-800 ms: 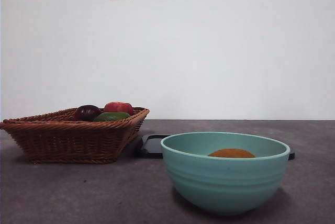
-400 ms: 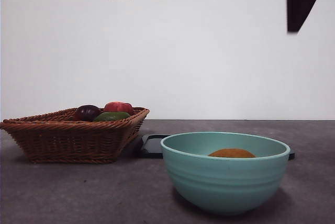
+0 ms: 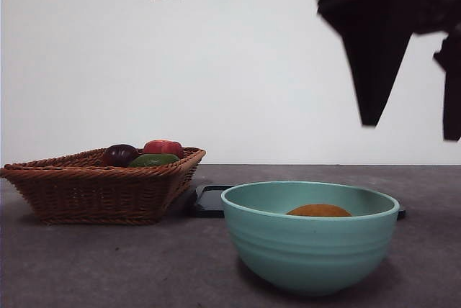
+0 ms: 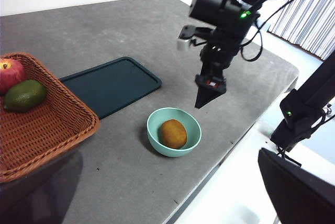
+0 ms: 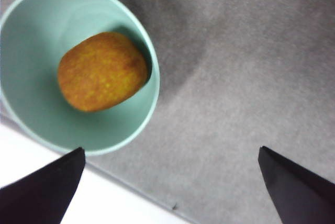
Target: Pick up the wifruite, put it on the bowl, pick up the plate, put it on desk
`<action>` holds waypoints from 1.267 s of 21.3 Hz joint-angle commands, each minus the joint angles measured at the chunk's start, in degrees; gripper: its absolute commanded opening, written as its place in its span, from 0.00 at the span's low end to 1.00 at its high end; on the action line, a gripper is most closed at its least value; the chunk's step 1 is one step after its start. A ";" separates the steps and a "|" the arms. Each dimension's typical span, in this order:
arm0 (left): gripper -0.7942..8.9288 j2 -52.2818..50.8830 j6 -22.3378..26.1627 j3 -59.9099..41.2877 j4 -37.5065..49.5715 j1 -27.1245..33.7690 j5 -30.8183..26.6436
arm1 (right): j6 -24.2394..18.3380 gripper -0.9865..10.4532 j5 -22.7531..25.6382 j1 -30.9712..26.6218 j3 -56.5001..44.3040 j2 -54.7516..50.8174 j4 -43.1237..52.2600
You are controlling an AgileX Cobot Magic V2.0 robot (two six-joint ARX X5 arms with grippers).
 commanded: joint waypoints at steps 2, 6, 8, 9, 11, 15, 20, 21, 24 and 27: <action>0.66 0.13 0.11 0.57 0.79 -0.59 -0.11 | 0.74 0.65 0.55 0.55 0.98 4.31 1.53; 0.66 0.13 0.11 0.57 0.76 -0.59 -0.11 | 0.96 0.65 3.93 0.55 0.98 8.68 3.02; 0.66 0.13 0.11 0.57 0.76 -0.59 -0.11 | 0.92 0.65 4.55 0.55 0.98 10.73 3.30; 0.66 0.13 0.13 0.57 0.79 -0.59 -0.11 | 0.92 0.65 4.48 0.55 0.96 11.50 3.78; 0.66 0.13 0.13 0.57 0.79 -0.59 -0.11 | 1.05 0.65 4.42 0.59 0.94 12.87 5.09; 0.66 0.13 0.13 0.57 0.79 -0.59 -0.11 | 2.29 0.48 4.17 0.70 0.90 14.84 8.17; 0.66 0.13 0.13 0.57 0.81 -0.59 -0.11 | 2.75 0.21 1.57 2.67 0.90 15.41 10.58; 0.66 0.13 0.13 0.57 0.79 -0.59 -0.11 | 2.71 0.17 0.96 3.21 0.90 15.41 11.10; 0.66 0.13 0.11 0.57 0.79 -0.59 -0.11 | 3.43 0.09 1.14 5.01 0.90 15.41 12.41; 0.66 0.13 0.11 0.57 0.79 -0.59 -0.13 | 4.24 0.09 1.29 5.79 0.92 15.41 13.70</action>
